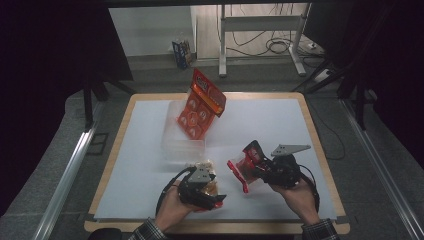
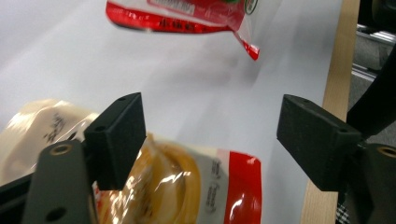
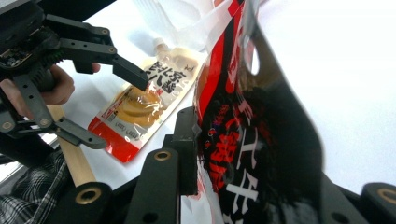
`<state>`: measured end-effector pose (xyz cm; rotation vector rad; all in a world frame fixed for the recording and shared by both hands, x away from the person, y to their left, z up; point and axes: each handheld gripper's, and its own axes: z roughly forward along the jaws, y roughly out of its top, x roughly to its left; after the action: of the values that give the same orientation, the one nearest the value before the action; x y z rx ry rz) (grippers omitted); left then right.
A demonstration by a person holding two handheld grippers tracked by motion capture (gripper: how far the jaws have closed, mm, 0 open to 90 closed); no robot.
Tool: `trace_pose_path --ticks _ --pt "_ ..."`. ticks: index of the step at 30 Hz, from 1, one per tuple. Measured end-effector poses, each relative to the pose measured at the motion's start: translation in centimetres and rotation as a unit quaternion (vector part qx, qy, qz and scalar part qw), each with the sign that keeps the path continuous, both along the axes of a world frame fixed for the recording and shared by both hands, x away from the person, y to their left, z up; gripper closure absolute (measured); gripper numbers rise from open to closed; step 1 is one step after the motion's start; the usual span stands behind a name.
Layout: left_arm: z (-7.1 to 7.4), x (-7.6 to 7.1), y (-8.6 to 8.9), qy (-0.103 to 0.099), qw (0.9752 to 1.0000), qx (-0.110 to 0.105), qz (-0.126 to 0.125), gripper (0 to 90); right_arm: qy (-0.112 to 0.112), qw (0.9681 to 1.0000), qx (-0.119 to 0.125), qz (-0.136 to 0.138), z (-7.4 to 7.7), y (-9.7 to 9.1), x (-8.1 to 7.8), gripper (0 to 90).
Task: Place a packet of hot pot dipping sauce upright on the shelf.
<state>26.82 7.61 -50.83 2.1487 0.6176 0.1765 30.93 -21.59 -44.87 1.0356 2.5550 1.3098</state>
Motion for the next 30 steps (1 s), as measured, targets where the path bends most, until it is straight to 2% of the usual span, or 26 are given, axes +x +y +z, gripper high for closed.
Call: trace_pose_path --ticks 5,9,16,21,25,30 --pt "0.1 -0.4 1.5 -0.002 0.9997 -0.009 0.022 18.2 -0.006 1.0000 -0.004 0.006 0.4 0.5 0.3 70.0" --pt "0.2 -0.7 2.8 0.007 0.9991 -0.028 0.032 16.5 -0.009 0.9999 -0.008 0.010 0.6 1.0 0.8 70.0" --pt "0.3 -1.5 4.6 0.003 0.9976 -0.043 0.055 14.2 -0.011 0.9997 -0.012 0.016 1.0 1.7 1.5 70.0" --pt "0.1 -2.3 5.3 -0.007 0.9974 -0.027 0.066 12.1 -0.014 0.9996 -0.014 0.021 1.3 2.2 2.1 70.1" --pt "-0.1 -3.1 5.8 -0.017 0.9971 -0.003 0.074 10.4 -0.019 0.9994 -0.014 0.026 1.7 2.7 2.7 70.1" --pt "-0.2 -3.8 6.4 -0.026 0.9962 0.009 0.083 7.7 -0.023 0.9991 -0.013 0.032 2.2 3.4 3.4 70.1"
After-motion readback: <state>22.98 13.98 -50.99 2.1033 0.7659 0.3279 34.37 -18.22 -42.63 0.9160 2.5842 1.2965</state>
